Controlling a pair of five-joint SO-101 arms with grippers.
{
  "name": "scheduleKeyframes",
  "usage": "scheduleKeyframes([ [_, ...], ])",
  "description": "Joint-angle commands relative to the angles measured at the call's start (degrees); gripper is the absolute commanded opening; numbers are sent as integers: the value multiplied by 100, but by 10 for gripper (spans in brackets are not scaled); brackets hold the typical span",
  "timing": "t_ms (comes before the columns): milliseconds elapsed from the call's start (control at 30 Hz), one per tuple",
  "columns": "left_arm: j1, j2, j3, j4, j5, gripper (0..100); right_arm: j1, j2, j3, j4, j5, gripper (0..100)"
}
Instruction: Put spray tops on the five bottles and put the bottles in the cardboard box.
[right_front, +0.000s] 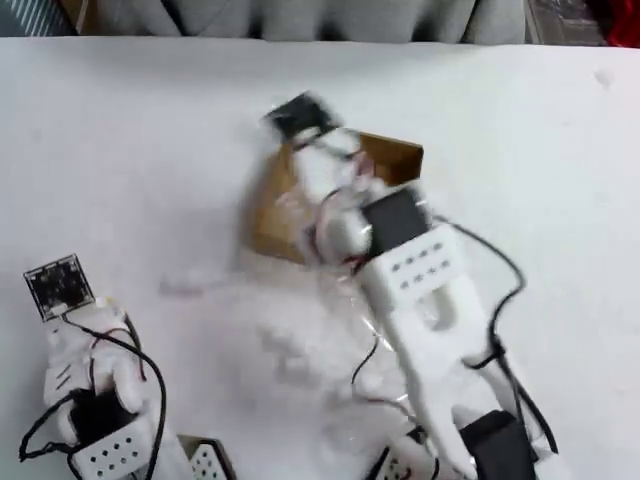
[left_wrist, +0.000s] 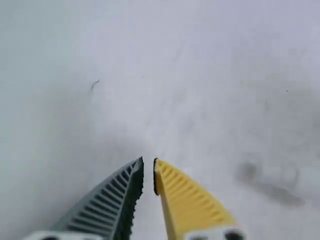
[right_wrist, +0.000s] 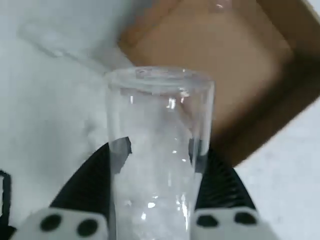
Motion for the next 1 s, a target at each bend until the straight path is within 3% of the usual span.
scheduleKeyframes([
  [0, -84, -22, -18, 70, -62, 41, -954, -215, -158, -4, -79, 22],
  [133, -92, -22, -18, 149, -70, 42, -1701, -22, 290, -75, 879, 22],
  [267, -92, -22, -18, 193, -70, 42, -2229, 277, 1037, -804, 1881, 17],
  [500, -92, -22, -18, 193, -70, 42, -2290, 857, 2101, -2976, 1916, 17],
  [967, -92, -22, -18, 149, -70, 42, -2281, 1516, 2031, -3160, 1943, 53],
])
